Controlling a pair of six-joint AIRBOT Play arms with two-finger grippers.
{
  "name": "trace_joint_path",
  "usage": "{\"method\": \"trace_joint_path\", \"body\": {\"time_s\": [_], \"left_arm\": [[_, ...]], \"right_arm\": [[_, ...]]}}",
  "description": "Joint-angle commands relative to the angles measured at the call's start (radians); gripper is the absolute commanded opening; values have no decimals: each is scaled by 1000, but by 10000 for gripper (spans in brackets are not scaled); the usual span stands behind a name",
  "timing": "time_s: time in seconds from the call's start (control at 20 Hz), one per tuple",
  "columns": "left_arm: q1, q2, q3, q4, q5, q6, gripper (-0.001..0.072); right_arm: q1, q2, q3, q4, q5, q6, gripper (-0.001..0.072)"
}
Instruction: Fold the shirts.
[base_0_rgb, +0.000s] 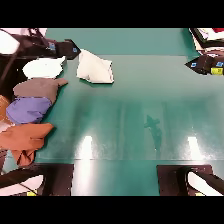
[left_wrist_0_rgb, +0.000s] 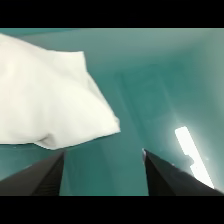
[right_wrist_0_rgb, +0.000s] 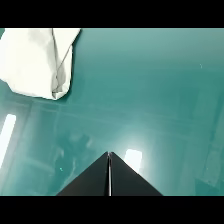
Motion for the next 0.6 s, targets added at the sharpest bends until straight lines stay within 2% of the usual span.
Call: {"method": "trace_joint_path", "body": {"time_s": [0.0, 0.15, 0.25, 0.55], "left_arm": [[10, -178, -1, 40, 108, -6, 581], [50, -334, 17, 37, 204, -54, 580], [76, -407, 33, 31, 259, -54, 580], [83, -541, 98, 10, 303, -45, 580]], "right_arm": [[1, 0, 0, 1, 16, 0, 15], [1, 0, 0, 0, 35, 0, 15], [1, 0, 0, 1, 45, 0, 15], [47, -1, 0, -4, 71, 0, 15]]}}
